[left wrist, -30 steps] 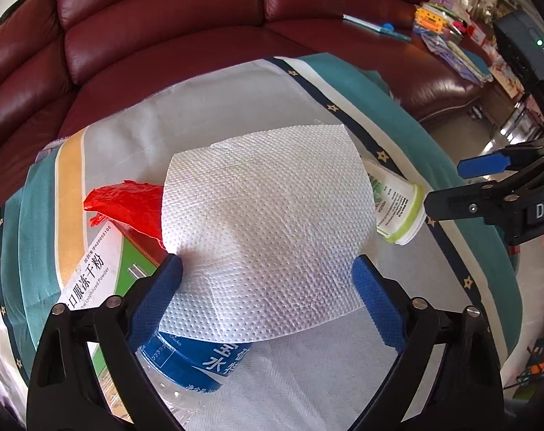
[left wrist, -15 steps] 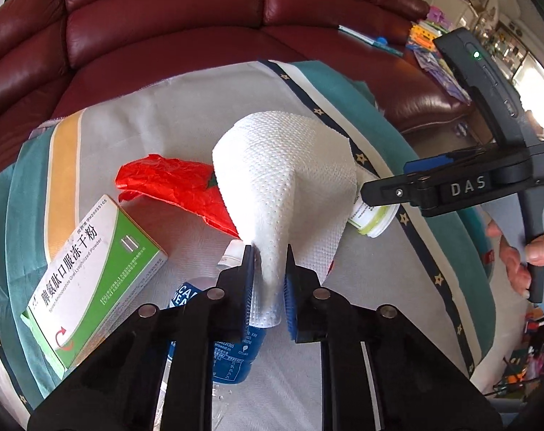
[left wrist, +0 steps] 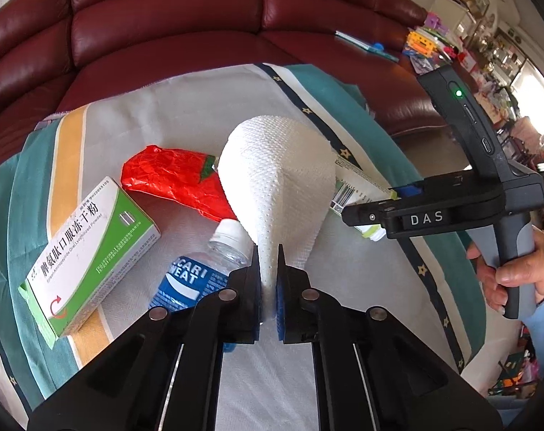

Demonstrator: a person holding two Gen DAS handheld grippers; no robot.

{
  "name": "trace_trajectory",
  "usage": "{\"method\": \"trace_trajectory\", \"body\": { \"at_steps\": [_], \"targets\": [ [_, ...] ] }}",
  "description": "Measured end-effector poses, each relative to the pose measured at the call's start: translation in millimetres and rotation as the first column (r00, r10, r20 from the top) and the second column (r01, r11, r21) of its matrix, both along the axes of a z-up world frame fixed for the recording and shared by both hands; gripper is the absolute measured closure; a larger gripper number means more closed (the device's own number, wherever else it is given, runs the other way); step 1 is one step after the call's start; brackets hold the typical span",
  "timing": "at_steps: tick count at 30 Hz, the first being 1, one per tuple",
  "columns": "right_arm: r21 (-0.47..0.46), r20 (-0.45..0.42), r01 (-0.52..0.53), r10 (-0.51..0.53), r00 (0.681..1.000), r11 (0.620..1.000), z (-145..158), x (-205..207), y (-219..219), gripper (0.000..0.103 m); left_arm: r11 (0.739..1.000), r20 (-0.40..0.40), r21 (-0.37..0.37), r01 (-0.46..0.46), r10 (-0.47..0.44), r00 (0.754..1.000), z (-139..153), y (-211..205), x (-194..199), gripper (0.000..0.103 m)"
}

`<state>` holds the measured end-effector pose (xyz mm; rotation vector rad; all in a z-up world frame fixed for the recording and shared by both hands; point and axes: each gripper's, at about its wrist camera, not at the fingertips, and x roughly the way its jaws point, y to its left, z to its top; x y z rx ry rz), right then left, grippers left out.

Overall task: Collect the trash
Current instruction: 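Grasp the white paper towel with the left tool while the right grasps the white bottle, then lift the paper towel and white bottle off the table toward the bin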

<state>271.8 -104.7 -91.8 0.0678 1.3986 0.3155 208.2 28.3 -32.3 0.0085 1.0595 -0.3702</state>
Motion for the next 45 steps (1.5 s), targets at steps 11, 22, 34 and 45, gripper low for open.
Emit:
{"method": "trace_trajectory", "body": {
  "at_steps": [11,22,34,45],
  "targets": [
    [0.014,-0.04,0.042,-0.042,0.998,0.999,-3,-80,-46,0.044,0.993,-0.079,-0.031,0.115,-0.118,0.99,-15,-44,-62,0.097],
    [-0.004,-0.049,0.047,-0.047,0.998,0.999,-11,-119,-61,0.045,0.996,-0.148,-0.019,0.092,-0.094,0.984,-53,-64,-65,0.065],
    [-0.05,0.034,0.051,-0.049,0.998,0.997,-7,-106,-52,0.048,0.996,-0.12,-0.032,0.077,-0.081,0.989,-60,-76,-52,0.076],
    [0.006,0.065,0.072,-0.072,0.995,0.997,19,-141,-65,0.05,0.999,-0.021,-0.037,-0.013,0.012,1.0,-16,-40,-86,0.099]
  ]
}}
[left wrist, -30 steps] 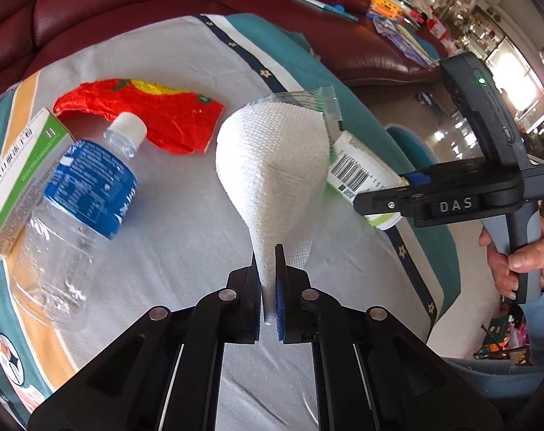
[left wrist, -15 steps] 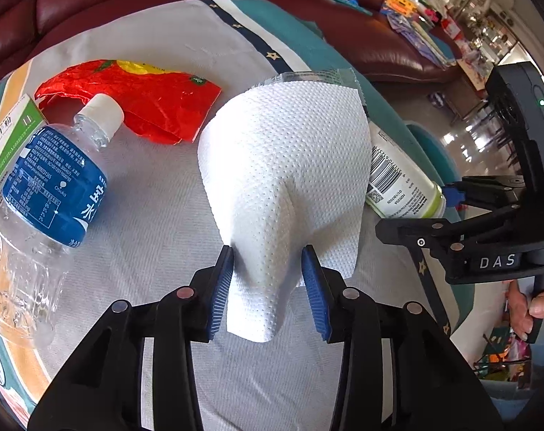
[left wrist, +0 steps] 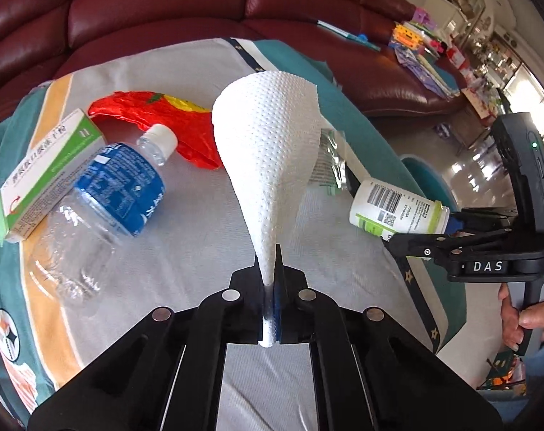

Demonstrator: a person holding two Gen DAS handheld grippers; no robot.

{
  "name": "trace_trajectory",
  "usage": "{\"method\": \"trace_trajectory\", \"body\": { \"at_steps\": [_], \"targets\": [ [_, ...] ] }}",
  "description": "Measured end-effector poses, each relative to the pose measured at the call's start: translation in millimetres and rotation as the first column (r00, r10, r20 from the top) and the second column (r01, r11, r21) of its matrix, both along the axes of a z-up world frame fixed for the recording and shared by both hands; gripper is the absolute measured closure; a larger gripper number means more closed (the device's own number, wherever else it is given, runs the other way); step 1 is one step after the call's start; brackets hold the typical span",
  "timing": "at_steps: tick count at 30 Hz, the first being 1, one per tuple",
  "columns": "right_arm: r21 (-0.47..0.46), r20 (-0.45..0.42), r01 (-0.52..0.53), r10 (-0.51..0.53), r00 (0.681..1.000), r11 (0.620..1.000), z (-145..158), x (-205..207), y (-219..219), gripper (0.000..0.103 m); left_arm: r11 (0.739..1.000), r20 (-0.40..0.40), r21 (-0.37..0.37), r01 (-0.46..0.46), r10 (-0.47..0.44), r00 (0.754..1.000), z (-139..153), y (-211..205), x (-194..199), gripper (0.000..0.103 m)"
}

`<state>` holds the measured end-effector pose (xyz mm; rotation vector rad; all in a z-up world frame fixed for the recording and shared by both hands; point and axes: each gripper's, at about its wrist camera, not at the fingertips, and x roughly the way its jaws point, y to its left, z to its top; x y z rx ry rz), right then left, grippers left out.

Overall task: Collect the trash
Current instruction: 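Lift the paper towel and white bottle off the table toward the bin, then carry the paper towel and white bottle over the bin and release both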

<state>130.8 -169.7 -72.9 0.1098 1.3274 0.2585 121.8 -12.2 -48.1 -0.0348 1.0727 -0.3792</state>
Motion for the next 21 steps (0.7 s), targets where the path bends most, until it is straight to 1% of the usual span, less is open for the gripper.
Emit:
{"method": "trace_trajectory", "body": {
  "at_steps": [3,6,9,16,21],
  "targets": [
    [0.007,0.019,0.013,-0.013,1.0,1.0,8,-13,-7,0.05,1.0,0.017,0.007,-0.011,0.011,1.0,12,7,-12,0.099],
    [0.02,0.047,0.039,-0.04,0.998,0.999,20,-21,-17,0.05,1.0,0.031,0.016,-0.004,0.004,0.999,21,5,-21,0.099],
    [0.035,0.085,0.066,-0.069,0.994,0.997,35,-29,-27,0.05,1.0,0.04,0.01,0.014,-0.015,0.999,30,-3,-27,0.099],
    [0.061,0.146,0.131,-0.139,0.98,0.989,61,-45,-66,0.05,0.995,0.068,0.009,0.1,-0.1,0.993,48,-49,-34,0.099],
    [0.08,0.173,0.208,-0.219,0.96,0.975,71,-58,-114,0.05,0.984,0.073,0.014,0.176,-0.176,0.982,53,-94,-34,0.099]
  ]
}}
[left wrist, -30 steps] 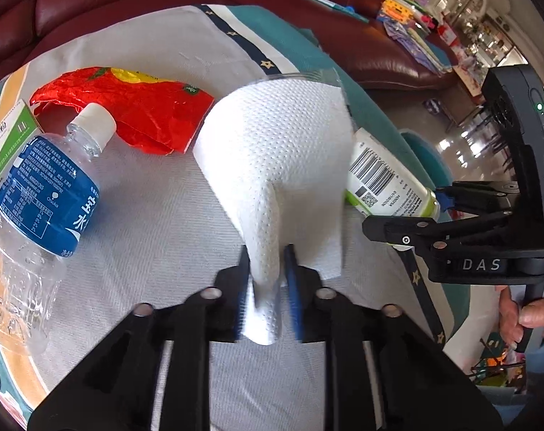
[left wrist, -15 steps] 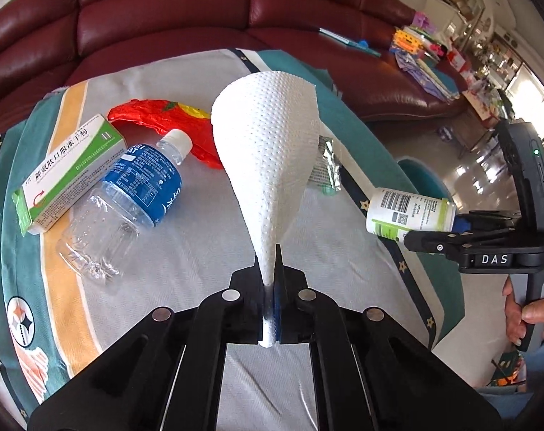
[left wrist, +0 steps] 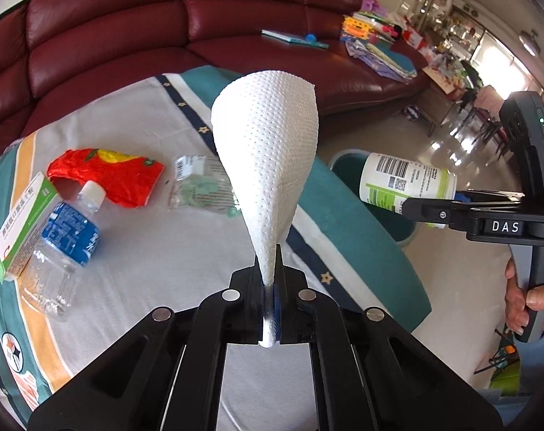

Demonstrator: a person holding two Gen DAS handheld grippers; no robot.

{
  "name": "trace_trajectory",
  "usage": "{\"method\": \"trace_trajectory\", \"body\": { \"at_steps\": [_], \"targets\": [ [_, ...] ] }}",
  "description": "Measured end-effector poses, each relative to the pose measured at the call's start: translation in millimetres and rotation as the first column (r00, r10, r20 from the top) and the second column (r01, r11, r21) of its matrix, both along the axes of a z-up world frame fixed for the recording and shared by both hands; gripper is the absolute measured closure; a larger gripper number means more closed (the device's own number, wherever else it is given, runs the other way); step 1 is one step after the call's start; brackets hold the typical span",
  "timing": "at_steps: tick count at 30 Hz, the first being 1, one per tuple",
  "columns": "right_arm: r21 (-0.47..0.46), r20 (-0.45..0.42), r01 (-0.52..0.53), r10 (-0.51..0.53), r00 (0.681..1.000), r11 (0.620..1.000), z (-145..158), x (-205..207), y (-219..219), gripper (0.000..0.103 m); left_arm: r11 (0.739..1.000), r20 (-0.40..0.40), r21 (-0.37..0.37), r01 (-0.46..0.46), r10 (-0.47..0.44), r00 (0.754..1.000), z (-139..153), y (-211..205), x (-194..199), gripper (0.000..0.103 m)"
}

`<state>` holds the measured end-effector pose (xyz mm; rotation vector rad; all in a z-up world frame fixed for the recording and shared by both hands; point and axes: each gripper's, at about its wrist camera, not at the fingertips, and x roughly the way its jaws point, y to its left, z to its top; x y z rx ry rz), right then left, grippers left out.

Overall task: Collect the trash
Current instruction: 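Carry the paper towel and white bottle over the bin and release both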

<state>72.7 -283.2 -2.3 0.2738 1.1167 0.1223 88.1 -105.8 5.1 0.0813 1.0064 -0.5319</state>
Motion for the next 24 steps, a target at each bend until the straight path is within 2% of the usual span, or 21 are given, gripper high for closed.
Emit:
{"method": "trace_trajectory", "body": {
  "at_steps": [7,12,24],
  "targets": [
    [0.008,0.025,0.125,-0.125,0.992,0.992,0,-16,-78,0.05,0.994,-0.007,0.015,0.111,-0.111,0.994,1,-72,9,0.099],
    [0.018,0.017,0.197,-0.198,0.98,0.98,-8,-26,-127,0.05,0.982,-0.024,0.035,0.185,-0.185,0.982,-10,-126,16,0.099],
    [0.032,-0.043,0.263,-0.262,0.964,0.964,-35,-21,-181,0.05,0.963,-0.112,0.027,0.267,-0.262,0.958,-52,-219,39,0.099]
  ]
}}
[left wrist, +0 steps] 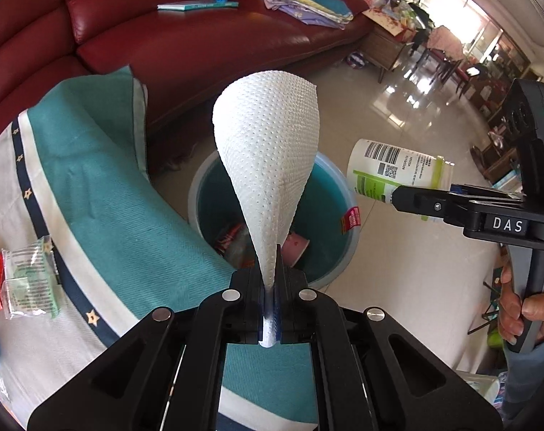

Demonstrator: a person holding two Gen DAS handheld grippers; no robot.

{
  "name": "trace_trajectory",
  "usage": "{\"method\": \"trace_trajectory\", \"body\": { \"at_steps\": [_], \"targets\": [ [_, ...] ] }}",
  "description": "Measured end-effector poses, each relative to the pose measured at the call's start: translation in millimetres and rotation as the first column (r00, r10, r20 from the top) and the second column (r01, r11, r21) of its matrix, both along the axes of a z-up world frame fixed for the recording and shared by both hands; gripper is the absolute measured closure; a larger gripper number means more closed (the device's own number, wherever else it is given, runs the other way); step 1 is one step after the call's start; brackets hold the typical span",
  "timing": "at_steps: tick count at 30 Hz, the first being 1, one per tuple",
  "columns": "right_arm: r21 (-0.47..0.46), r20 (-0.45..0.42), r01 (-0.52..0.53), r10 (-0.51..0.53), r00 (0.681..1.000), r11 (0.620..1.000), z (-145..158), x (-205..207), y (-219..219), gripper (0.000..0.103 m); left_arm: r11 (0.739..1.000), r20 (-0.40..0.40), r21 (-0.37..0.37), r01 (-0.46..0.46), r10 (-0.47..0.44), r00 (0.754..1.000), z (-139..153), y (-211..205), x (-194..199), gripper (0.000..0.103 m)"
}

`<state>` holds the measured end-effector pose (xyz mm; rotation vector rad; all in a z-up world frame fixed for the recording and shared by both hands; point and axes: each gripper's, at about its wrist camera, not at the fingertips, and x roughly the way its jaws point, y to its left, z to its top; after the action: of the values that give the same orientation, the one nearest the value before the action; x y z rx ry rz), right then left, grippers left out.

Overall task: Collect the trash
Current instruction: 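Carry the paper towel and white bottle over the bin and release both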

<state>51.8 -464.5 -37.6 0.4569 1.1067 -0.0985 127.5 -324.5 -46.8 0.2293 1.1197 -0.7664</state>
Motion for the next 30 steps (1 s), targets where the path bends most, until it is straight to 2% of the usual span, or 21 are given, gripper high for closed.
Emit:
{"method": "trace_trajectory", "body": {
  "at_steps": [5,6,7,9,10,14,16,21,30],
  "targets": [
    [-0.003,-0.017,0.008,-0.008,1.0,1.0,-4,6,-8,0.05,1.0,-0.044,0.01,0.008,-0.008,0.999,-22,-24,13,0.097],
    [-0.005,-0.02,0.009,-0.009,1.0,1.0,-5,7,-8,0.05,1.0,-0.06,0.01,0.01,-0.01,0.998,-27,-27,16,0.092],
    [-0.006,-0.023,0.009,-0.009,1.0,1.0,-5,9,-9,0.05,1.0,-0.073,0.011,0.009,-0.008,0.997,-30,-28,19,0.072],
    [-0.006,-0.028,0.008,-0.008,1.0,1.0,-7,11,-9,0.05,1.0,-0.067,0.014,-0.007,0.008,0.998,-35,-29,24,0.045],
    [-0.005,-0.031,0.007,-0.007,1.0,1.0,-8,12,-10,0.05,1.0,-0.052,0.013,-0.016,0.017,0.999,-35,-29,25,0.038],
    [-0.002,-0.044,0.001,-0.001,0.999,1.0,-13,19,-5,0.05,0.999,-0.039,0.008,-0.033,0.033,0.999,-36,-22,28,0.028],
    [-0.003,-0.052,-0.007,0.007,0.999,1.0,-16,24,-2,0.05,0.999,-0.036,0.01,-0.05,0.051,0.998,-36,-14,30,0.018],
    [-0.008,-0.066,-0.023,0.023,0.998,1.0,-20,34,8,0.05,0.997,-0.042,-0.013,-0.073,0.073,0.996,-35,4,31,0.011],
    [-0.015,-0.093,-0.051,0.05,0.994,0.999,-26,53,30,0.05,0.998,-0.034,0.004,-0.065,0.065,0.997,-34,25,26,0.008]
  ]
}}
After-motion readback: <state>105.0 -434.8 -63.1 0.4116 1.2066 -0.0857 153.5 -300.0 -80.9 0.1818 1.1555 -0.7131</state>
